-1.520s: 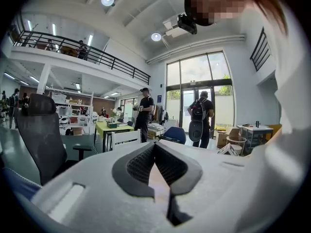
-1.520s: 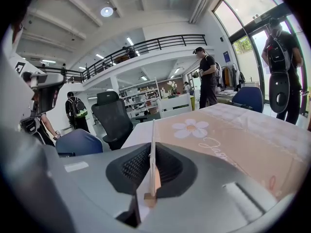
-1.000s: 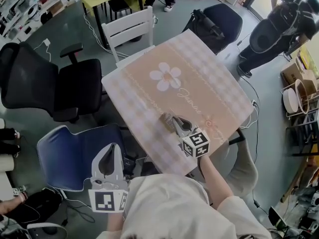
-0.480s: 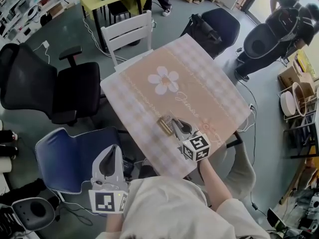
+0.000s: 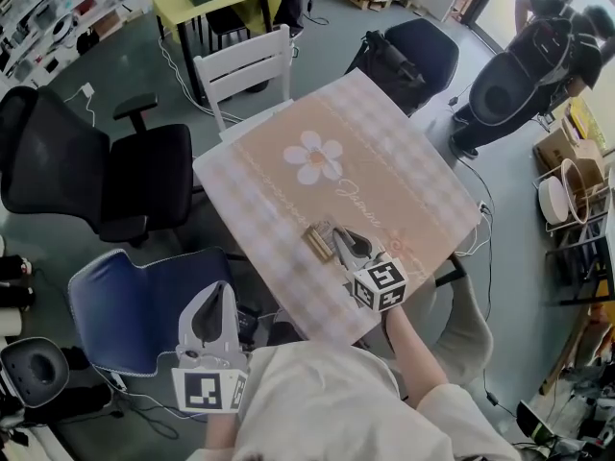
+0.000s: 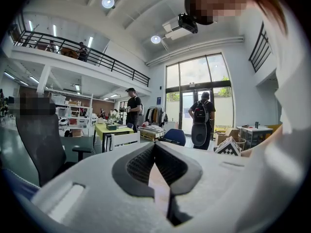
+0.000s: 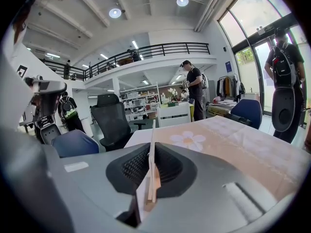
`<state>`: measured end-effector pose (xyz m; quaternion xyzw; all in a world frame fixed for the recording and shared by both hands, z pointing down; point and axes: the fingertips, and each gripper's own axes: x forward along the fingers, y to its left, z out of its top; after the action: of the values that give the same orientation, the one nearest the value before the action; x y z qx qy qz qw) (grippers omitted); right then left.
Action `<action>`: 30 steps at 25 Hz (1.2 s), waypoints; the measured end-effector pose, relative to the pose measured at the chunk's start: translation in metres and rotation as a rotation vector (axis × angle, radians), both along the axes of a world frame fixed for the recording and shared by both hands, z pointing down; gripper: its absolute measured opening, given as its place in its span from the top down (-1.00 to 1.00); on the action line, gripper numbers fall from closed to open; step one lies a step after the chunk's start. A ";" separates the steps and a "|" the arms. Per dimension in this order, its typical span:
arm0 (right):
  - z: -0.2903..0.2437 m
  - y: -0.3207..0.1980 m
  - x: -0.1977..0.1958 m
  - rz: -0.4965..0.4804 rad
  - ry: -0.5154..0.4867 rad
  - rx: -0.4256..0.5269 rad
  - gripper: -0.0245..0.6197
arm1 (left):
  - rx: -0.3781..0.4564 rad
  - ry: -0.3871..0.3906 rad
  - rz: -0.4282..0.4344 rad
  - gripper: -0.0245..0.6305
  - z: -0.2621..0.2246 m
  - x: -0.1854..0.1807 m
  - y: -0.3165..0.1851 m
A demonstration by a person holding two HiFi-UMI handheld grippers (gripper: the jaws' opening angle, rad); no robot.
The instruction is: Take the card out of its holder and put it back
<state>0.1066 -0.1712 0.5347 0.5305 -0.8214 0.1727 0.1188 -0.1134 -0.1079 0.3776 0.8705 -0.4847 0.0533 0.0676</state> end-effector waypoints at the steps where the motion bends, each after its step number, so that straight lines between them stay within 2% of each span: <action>1: 0.000 0.000 0.000 0.001 0.001 0.001 0.87 | 0.002 0.001 0.000 0.93 0.000 0.000 0.001; 18: -0.035 0.001 0.014 0.070 0.002 0.067 0.87 | 0.023 0.009 0.012 0.93 -0.005 0.001 0.009; 25: -0.082 0.010 0.023 0.138 -0.036 0.150 0.87 | 0.036 0.011 0.031 0.93 -0.010 0.005 0.014; 30: -0.130 0.022 0.030 0.176 -0.085 0.246 0.87 | 0.047 0.014 0.060 0.93 -0.013 0.011 0.016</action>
<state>0.1363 -0.1495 0.4047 0.6030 -0.7910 0.1030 0.0027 -0.1020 -0.0915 0.3646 0.8863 -0.4589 0.0377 0.0489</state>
